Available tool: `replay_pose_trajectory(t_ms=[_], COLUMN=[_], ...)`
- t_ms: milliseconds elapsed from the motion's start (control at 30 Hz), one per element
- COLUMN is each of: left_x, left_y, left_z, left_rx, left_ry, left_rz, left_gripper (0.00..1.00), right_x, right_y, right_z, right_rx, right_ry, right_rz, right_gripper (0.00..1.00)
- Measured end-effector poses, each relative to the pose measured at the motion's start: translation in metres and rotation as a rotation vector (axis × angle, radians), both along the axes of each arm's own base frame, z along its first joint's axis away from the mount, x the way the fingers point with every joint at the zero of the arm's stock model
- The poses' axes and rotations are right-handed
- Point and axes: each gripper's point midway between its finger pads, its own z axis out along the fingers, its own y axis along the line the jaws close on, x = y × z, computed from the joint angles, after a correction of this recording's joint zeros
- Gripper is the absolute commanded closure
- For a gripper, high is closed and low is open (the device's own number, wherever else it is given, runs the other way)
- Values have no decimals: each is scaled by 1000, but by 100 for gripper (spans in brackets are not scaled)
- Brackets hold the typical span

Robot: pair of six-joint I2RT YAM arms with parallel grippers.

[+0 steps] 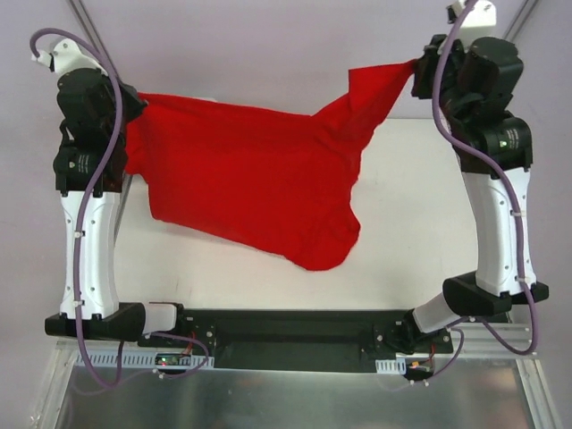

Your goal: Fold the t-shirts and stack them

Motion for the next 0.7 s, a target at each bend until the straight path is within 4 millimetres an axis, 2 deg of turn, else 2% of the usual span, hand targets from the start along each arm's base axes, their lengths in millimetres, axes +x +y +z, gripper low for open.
replay_pose_trajectory(t_ms=[133,200,433,600,700], left_x=[3,6,10,4,-1], left_y=[6,6,-1,-4,-4], left_z=[20,25,34,53,66], left_rx=[-13,-25,-52,-59,-62], left_ry=[-44,-56,-71,-113,-145], left_rz=[38,44,13,-5,-9], left_gripper=[100,100,100,100,100], right_x=[-5,-9,-31,-51,-65], right_y=[-31,-40,-31,-29,-33], right_z=[32,44,83,116,128], right_rx=[29,41,63,76,79], right_ry=[-109,-149,-284,-380,-416], right_rz=[-86,-105,-14,24,20], right_gripper=[99,99,99,99,99])
